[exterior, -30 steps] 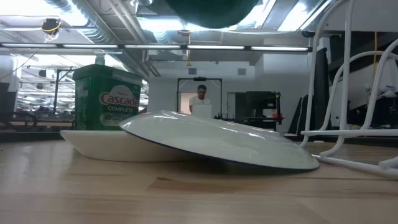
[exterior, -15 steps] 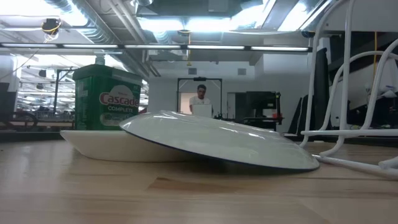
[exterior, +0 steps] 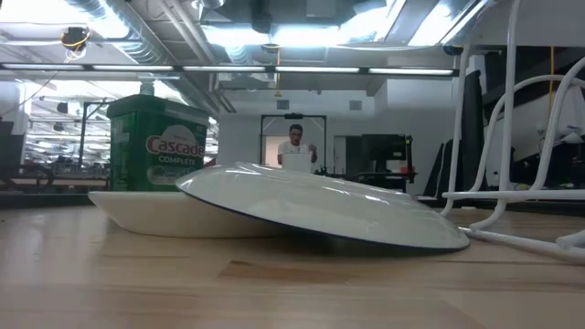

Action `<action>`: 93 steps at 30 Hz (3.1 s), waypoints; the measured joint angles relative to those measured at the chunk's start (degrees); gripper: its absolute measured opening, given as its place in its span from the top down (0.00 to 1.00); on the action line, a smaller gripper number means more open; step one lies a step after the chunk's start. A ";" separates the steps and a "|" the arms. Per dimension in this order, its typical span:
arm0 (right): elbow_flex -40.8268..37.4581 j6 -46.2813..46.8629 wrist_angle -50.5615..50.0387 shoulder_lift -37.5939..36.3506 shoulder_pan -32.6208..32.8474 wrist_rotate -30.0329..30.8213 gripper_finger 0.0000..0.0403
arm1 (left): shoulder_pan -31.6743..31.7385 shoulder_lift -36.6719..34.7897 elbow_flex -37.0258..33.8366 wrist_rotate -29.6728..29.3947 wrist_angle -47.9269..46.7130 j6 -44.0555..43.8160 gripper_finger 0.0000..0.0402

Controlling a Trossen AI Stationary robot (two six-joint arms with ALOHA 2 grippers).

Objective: Sort dishes
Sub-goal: Put the green plate on the dish rack, then put the top white plate on the dish rack

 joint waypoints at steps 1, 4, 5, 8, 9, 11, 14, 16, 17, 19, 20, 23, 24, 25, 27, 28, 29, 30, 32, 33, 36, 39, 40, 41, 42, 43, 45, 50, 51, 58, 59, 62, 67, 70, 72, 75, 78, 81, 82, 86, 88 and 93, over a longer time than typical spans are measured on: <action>0.00 0.00 -0.02 0.02 0.00 0.00 0.97 | 0.04 0.95 0.64 0.15 0.45 0.05 0.93; 0.00 0.00 -0.01 0.04 0.00 0.01 0.97 | 0.04 3.79 3.59 0.20 0.44 1.76 0.93; 0.00 -0.01 0.00 0.10 0.00 0.02 0.97 | 0.04 4.70 4.78 0.25 0.42 2.75 0.93; -0.01 -0.03 0.01 0.21 0.00 0.00 0.97 | 0.04 7.48 8.87 0.15 0.28 7.67 0.93; -0.02 -0.02 0.00 0.24 0.00 -0.02 0.97 | 0.04 8.33 10.27 -0.07 0.32 9.31 0.93; -0.02 -0.03 0.00 0.27 0.00 0.00 0.97 | 0.05 9.98 12.87 -0.77 -0.13 12.61 0.93; -0.02 -0.04 0.00 0.27 0.00 -0.02 0.97 | 0.08 12.41 15.99 -1.48 -0.67 16.07 0.93; -0.02 -0.04 -0.01 0.27 0.00 -0.02 0.97 | 0.19 14.07 17.89 -1.62 -1.92 17.17 0.93; -0.03 -0.04 0.00 0.27 0.00 0.00 0.97 | 0.21 14.68 18.68 -1.69 -2.86 17.46 0.93; -0.52 -0.04 0.00 0.24 0.00 0.00 0.97 | 0.38 16.00 20.13 -2.02 -4.86 17.41 0.93; -0.90 -0.02 0.02 0.24 0.00 0.00 0.97 | 0.51 16.60 20.67 -2.04 -5.72 17.14 0.93; -2.24 -0.04 0.00 0.31 0.00 -0.04 0.97 | 0.99 18.65 22.15 -2.21 -7.58 15.46 0.93; -2.76 -0.04 0.02 0.31 0.00 -0.01 0.97 | 1.14 19.11 22.39 -1.98 -7.97 15.12 0.93; -3.36 -0.04 0.01 0.29 0.00 -0.02 0.97 | 1.30 19.81 22.58 -2.07 -7.99 14.57 0.93; -4.79 -0.04 -0.01 0.27 0.00 -0.03 0.97 | 1.50 20.81 22.86 -2.24 -8.01 13.74 0.93; -5.46 -0.03 -0.02 0.27 0.00 -0.03 0.97 | 1.58 21.31 22.94 -2.49 -7.89 13.33 0.93; -6.12 -0.04 0.01 0.31 0.00 -0.03 0.97 | 1.64 21.70 22.97 -2.61 -7.91 12.85 0.93; -6.82 -0.02 0.02 0.31 0.00 -0.03 0.97 | 1.68 22.06 22.97 -2.67 -7.98 12.61 0.93; -8.03 -0.03 -0.02 0.31 0.00 -0.03 0.97 | 1.68 22.63 22.97 -3.00 -8.10 12.23 0.93; -8.70 -0.02 0.01 0.31 0.00 0.00 0.97 | 1.68 22.67 22.97 -3.12 -9.03 12.17 0.93; -10.70 -0.03 0.09 0.31 0.00 -0.03 0.97 | 2.01 22.67 22.99 -3.16 -12.53 10.55 0.92; -12.29 -0.02 0.27 0.31 0.01 0.00 0.97 | 2.55 22.67 22.99 -3.14 -15.64 7.99 0.90; -12.74 -0.02 0.39 0.27 0.00 0.00 0.97 | 2.76 22.66 22.98 -3.15 -17.02 6.74 0.89; -13.28 -0.02 0.47 0.27 0.00 -0.01 0.97 | 2.97 22.65 22.99 -3.16 -18.40 5.48 0.89; -13.74 -0.02 0.50 0.27 0.00 -0.02 0.97 | 3.17 22.65 22.99 -2.97 -19.67 4.12 0.89; -14.17 -0.02 0.55 0.29 0.00 -0.02 0.97 | 3.40 22.65 22.97 -2.41 -20.40 2.71 0.89; -14.88 -0.02 0.60 0.29 0.00 -0.02 0.97 | 3.78 22.67 22.97 -0.46 -20.45 0.32 0.89; -15.50 -0.02 1.02 0.29 0.02 -0.03 0.97 | 4.83 22.60 22.99 5.19 -20.38 0.00 0.86; -15.50 -0.02 1.43 0.28 0.01 -0.02 0.97 | 5.08 22.60 22.99 6.57 -20.44 -0.07 0.86; -15.50 -0.02 2.91 0.27 0.00 -0.03 0.97 | 6.44 22.60 22.99 15.09 -21.08 -1.24 0.77; -15.49 -0.02 2.91 0.27 0.00 -0.03 0.97 | 6.43 22.60 22.99 15.12 -21.07 -1.23 0.75; -15.50 -0.02 2.91 0.27 0.00 -0.03 0.97 | 6.38 22.60 22.97 15.29 -21.30 -1.23 0.67; -15.50 -0.02 2.92 0.27 0.00 -0.03 0.97 | 6.33 22.49 22.99 15.35 -19.93 -2.64 0.57; -15.47 -0.02 2.91 0.27 0.00 -0.03 0.97 | 6.35 22.53 22.99 15.35 -17.11 -3.17 0.54; -15.47 -0.02 2.91 0.27 0.00 -0.03 0.97 | 6.35 22.49 23.01 15.33 -15.13 -2.53 0.53; -15.47 -0.02 2.89 0.27 0.00 -0.03 0.97 | 6.35 22.49 23.01 15.33 -13.07 -0.61 0.52; -15.47 -0.02 2.89 0.27 0.00 -0.03 0.97 | 6.34 22.47 23.01 15.34 -10.99 2.75 0.52; -15.47 -0.02 2.84 0.25 0.00 -0.03 0.97 | 6.34 22.41 23.01 15.30 -10.97 5.33 0.52; -15.47 -0.02 2.84 0.24 0.00 -0.03 0.97 | 6.34 22.41 23.01 15.30 -11.02 5.79 0.52; -15.47 -0.02 1.92 0.24 0.00 -0.03 0.97 | 6.35 21.41 22.99 14.84 -12.72 5.96 0.52; -15.47 -0.02 1.06 0.22 0.00 -0.04 0.97 | 6.60 19.67 22.95 13.71 -16.90 6.20 0.52; -15.47 -0.03 -0.07 0.20 0.00 -0.03 0.97 | 8.05 13.28 22.95 10.91 -34.19 9.27 0.52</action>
